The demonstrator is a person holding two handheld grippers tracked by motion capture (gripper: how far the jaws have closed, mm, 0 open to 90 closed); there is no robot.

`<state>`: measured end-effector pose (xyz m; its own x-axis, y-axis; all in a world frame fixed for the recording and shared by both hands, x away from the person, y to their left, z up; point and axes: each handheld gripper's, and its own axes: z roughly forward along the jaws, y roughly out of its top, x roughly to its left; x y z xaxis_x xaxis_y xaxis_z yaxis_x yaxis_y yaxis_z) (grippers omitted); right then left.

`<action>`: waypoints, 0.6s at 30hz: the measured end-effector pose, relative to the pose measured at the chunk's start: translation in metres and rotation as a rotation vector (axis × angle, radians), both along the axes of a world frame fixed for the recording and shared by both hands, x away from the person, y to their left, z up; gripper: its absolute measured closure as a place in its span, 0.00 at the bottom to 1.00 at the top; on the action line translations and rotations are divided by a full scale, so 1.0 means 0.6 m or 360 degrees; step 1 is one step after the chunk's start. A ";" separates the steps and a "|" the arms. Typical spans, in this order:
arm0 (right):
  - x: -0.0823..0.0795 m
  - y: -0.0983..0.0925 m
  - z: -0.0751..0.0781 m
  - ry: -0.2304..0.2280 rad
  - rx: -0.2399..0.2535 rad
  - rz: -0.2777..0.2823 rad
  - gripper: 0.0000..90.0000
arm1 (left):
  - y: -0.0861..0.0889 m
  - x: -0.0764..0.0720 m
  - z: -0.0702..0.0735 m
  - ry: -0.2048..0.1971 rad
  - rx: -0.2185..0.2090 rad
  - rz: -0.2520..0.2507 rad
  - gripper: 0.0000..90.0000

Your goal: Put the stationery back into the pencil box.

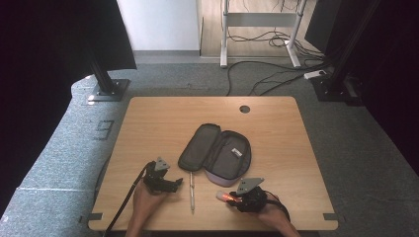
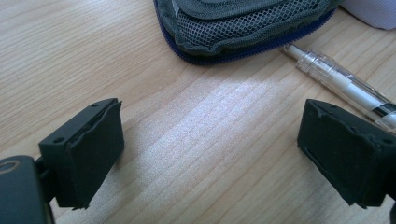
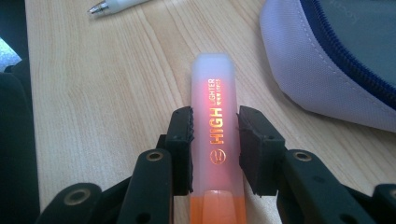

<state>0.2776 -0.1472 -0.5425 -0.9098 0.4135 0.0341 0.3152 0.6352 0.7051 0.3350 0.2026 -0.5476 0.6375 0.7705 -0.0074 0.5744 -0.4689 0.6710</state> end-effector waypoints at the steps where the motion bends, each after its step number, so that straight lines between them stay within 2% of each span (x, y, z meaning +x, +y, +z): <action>1: 0.000 0.000 0.000 0.0003 0.0000 0.0002 0.73 | 0.000 0.000 0.000 0.0000 0.0000 0.0000 0.07; 6: -0.001 0.002 0.007 0.0010 0.0033 0.0002 0.73 | 0.000 0.000 0.000 -0.0001 0.0000 0.0001 0.07; 18: 0.001 0.003 0.047 -0.0030 0.0106 -0.0005 0.73 | 0.000 0.000 0.000 -0.0001 -0.0001 0.0002 0.07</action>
<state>0.2781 -0.1455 -0.5145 -0.9094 0.4136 0.0444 0.3031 0.5856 0.7518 0.3350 0.2025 -0.5476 0.6365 0.7712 -0.0071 0.5744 -0.4679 0.6716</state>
